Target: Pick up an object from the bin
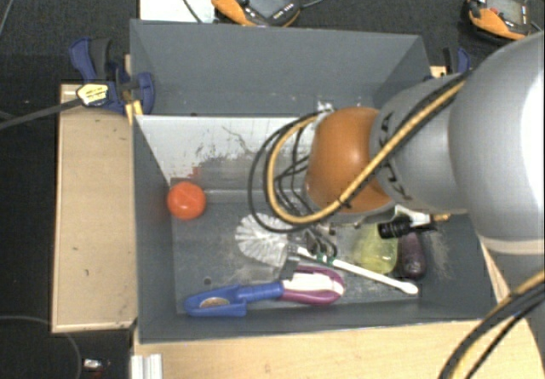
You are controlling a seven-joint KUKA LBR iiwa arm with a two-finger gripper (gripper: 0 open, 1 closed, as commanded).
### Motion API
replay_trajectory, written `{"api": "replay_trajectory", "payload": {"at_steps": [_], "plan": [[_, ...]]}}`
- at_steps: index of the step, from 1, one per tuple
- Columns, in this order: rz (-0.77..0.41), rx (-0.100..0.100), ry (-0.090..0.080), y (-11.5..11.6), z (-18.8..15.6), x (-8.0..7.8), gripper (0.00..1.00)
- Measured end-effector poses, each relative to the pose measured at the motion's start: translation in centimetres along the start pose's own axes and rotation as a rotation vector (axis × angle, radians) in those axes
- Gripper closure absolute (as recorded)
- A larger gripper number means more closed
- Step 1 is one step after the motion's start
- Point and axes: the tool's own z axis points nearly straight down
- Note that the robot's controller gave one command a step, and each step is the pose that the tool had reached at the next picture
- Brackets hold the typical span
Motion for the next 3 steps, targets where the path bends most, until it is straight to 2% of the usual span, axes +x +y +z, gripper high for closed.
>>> {"api": "replay_trajectory", "payload": {"at_steps": [1, 2, 3], "plan": [[0.384, -0.001, -0.007, 0.47, 3.03, -0.96, 0.00], [0.232, -0.001, -0.003, 0.49, 2.99, -1.61, 1.00], [0.231, -0.001, -0.003, 0.50, 2.98, -1.61, 1.00]]}}
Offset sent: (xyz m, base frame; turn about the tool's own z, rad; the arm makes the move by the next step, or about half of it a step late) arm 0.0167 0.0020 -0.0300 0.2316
